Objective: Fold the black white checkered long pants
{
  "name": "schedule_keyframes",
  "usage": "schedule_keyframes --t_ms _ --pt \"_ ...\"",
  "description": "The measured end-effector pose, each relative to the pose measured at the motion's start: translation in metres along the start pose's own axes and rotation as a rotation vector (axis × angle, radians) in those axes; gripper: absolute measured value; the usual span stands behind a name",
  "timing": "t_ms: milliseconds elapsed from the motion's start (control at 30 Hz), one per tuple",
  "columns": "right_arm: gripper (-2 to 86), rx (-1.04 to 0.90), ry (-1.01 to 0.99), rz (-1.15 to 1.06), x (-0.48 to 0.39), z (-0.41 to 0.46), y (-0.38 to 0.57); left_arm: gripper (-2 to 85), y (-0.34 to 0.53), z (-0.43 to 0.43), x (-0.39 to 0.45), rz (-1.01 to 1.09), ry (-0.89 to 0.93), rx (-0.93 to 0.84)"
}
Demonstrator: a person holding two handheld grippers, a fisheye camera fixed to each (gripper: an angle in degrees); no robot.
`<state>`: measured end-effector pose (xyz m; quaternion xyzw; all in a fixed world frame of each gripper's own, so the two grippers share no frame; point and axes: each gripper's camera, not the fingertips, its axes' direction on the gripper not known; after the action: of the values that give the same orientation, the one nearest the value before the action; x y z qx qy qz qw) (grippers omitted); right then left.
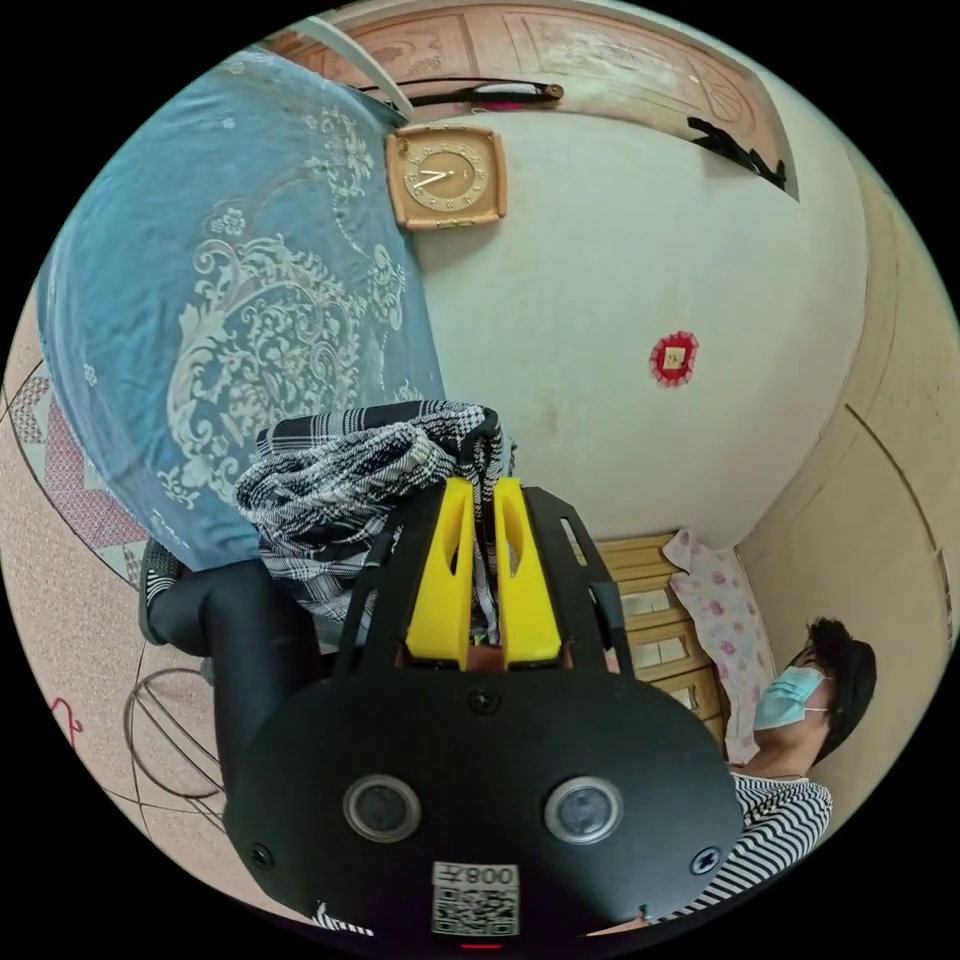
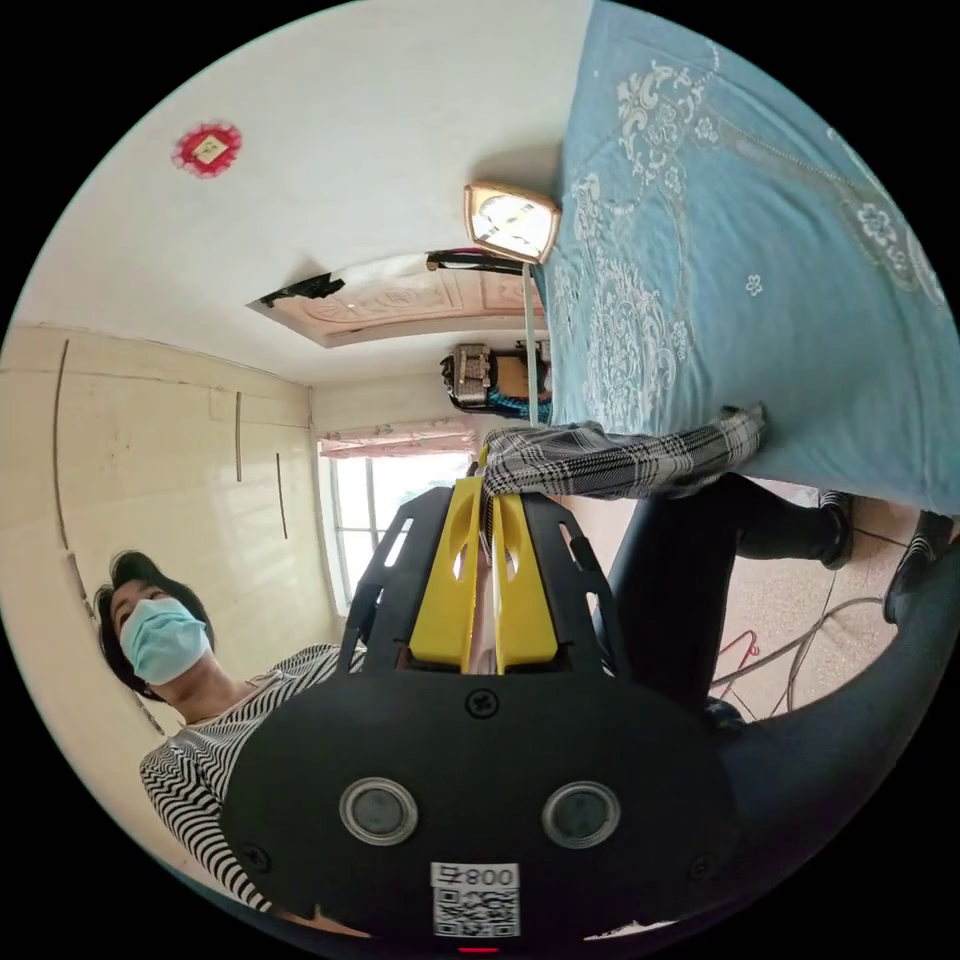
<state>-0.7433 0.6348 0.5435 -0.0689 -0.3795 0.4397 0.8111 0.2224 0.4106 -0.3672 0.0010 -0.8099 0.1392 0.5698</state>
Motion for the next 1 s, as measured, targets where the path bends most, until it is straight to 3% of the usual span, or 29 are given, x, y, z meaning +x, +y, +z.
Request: schedule_keyframes --t_ms 500,767,1000 --pt "0.7 0.312 0.047 -0.185 0.011 -0.211 0.030 3.9 -0.228 0.149 0.216 0.105 -0.021 -0.358" --pt "0.8 0.437 0.134 -0.284 0.001 -0.328 -0.087 3.7 -0.412 0.311 0.346 0.190 0.039 -0.554" --pt "0.8 0.598 0.194 -0.436 -0.070 -0.438 -0.230 3.8 -0.586 0.495 0.549 0.351 0.203 -0.703"
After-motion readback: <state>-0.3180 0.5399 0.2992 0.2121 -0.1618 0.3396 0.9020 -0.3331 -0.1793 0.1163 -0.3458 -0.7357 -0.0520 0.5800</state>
